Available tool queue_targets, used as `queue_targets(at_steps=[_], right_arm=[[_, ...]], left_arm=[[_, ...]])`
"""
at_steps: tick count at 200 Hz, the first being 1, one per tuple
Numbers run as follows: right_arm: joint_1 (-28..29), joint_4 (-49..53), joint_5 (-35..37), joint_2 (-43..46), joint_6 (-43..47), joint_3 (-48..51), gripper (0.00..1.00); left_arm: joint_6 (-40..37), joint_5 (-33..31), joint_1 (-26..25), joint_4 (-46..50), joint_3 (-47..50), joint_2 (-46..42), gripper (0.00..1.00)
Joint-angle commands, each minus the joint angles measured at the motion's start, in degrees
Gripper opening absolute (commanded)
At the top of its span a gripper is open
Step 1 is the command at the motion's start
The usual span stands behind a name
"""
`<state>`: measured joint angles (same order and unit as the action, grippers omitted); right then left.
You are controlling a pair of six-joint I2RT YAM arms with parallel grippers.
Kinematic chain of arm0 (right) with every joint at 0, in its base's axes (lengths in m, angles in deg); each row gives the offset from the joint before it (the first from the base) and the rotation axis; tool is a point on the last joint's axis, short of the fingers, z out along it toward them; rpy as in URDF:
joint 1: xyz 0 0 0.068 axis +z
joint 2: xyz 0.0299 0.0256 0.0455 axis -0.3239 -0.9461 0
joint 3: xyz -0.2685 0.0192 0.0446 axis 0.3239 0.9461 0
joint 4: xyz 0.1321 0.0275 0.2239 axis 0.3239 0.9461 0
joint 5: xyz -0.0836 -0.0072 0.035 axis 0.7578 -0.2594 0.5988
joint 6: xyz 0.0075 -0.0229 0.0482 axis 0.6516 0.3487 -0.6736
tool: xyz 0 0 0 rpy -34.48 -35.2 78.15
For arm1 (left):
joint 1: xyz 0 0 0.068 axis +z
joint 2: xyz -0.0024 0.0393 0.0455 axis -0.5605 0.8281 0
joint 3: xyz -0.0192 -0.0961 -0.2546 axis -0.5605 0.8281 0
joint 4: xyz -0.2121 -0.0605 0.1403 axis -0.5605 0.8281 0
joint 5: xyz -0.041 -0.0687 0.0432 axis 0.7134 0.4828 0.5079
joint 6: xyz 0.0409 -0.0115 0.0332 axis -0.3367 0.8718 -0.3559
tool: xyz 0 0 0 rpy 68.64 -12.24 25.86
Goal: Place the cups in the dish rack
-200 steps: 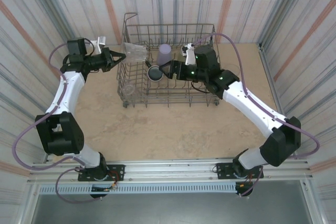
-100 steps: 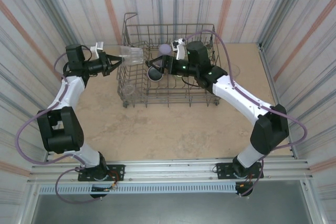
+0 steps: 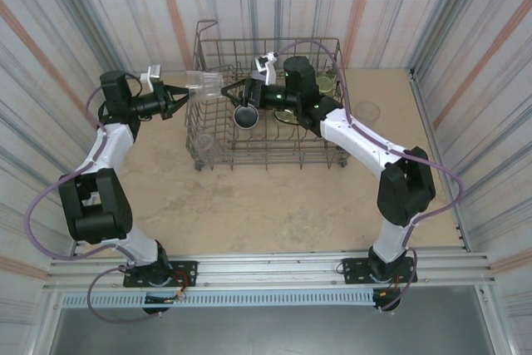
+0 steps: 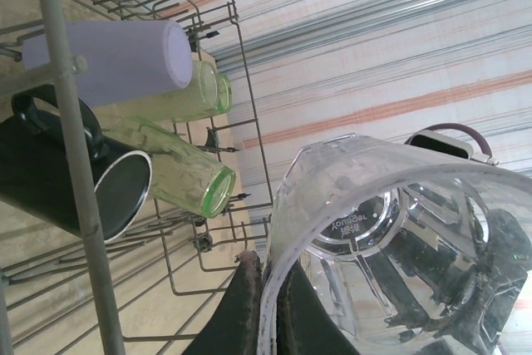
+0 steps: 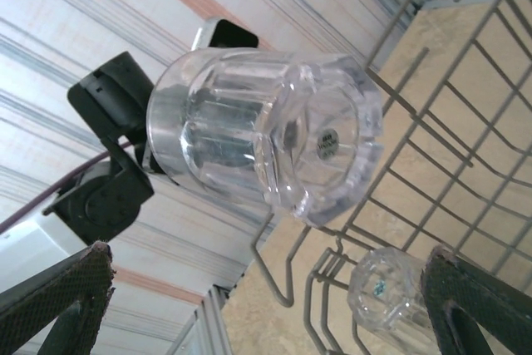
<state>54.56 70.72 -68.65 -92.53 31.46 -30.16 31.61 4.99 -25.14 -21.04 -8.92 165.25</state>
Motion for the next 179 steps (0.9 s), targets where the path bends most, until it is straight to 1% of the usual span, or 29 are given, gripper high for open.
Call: queue_targets(at_steps=[1, 45, 80, 136, 159, 179], right_arm=[[-0.32, -3.37, -3.1, -1.92, -1.45, -2.63, 0.99], [-0.77, -5.34, -5.08, -5.53, -2.48, -5.1, 0.99], [-1.12, -9.9, -7.57, -8.27, -5.36, -6.95, 0.99], [-1.12, -13.6, -10.15, -12.01, -8.25, -10.27, 1.0], [-1.13, -17.34, -11.61, -13.31, -10.86, -10.65, 0.96], [-1.12, -20.6, -12.72, -14.18, -13.07, -10.59, 0.89]], left_arm=[[3.59, 2.96, 0.19, -5.81, 0.84, -1.44, 0.0], [6.34, 3.54, -0.05, -9.41, 1.55, -1.47, 0.0], [10.13, 4.37, -0.86, -14.4, 2.25, -1.27, 0.0], [12.72, 5.08, -2.16, -17.68, 2.52, -1.08, 0.0], [12.84, 5.31, -2.6, -17.81, 2.43, -1.02, 0.0], [12.92, 5.5, -2.8, -17.77, 2.43, -0.96, 0.0]])
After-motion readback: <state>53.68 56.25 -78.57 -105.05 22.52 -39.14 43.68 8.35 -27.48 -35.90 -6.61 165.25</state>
